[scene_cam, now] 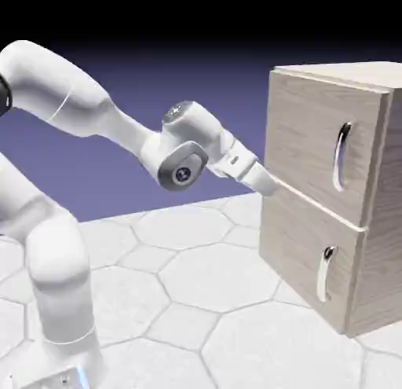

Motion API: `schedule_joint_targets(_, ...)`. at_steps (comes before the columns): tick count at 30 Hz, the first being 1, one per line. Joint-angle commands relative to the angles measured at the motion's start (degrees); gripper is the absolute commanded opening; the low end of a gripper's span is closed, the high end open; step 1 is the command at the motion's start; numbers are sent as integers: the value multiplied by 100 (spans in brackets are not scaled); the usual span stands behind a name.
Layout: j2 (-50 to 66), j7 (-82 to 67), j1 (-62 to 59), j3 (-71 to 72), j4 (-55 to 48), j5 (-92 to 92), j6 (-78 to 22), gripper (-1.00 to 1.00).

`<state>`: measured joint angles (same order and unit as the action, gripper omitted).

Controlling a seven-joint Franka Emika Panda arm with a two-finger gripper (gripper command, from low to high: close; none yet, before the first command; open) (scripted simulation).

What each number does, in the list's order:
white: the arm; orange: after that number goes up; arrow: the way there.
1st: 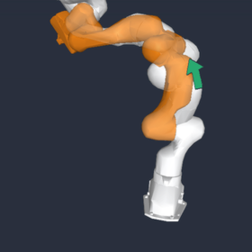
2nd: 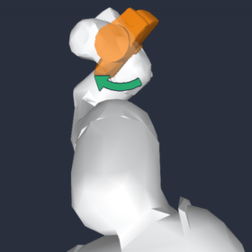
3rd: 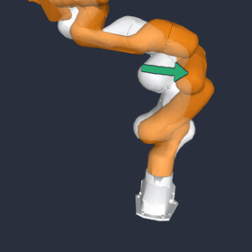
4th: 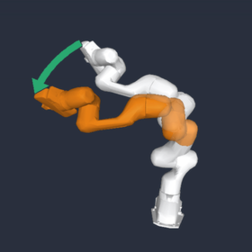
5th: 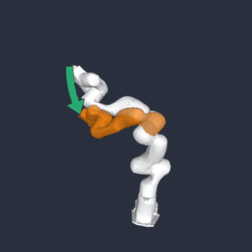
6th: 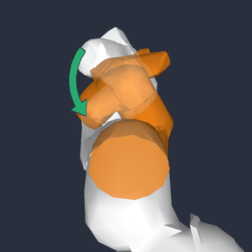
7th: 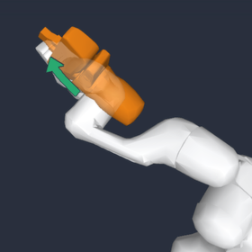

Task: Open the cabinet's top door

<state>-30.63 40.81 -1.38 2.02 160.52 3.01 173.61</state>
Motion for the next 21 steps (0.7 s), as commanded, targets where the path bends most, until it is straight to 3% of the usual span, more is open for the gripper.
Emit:
schedule_joint_targets(1, 169, -137, -172, 168, -40, 250, -33, 0)
schedule_joint_targets(21, 3534, -2867, -3606, 3517, -840, 5233, -686, 0)
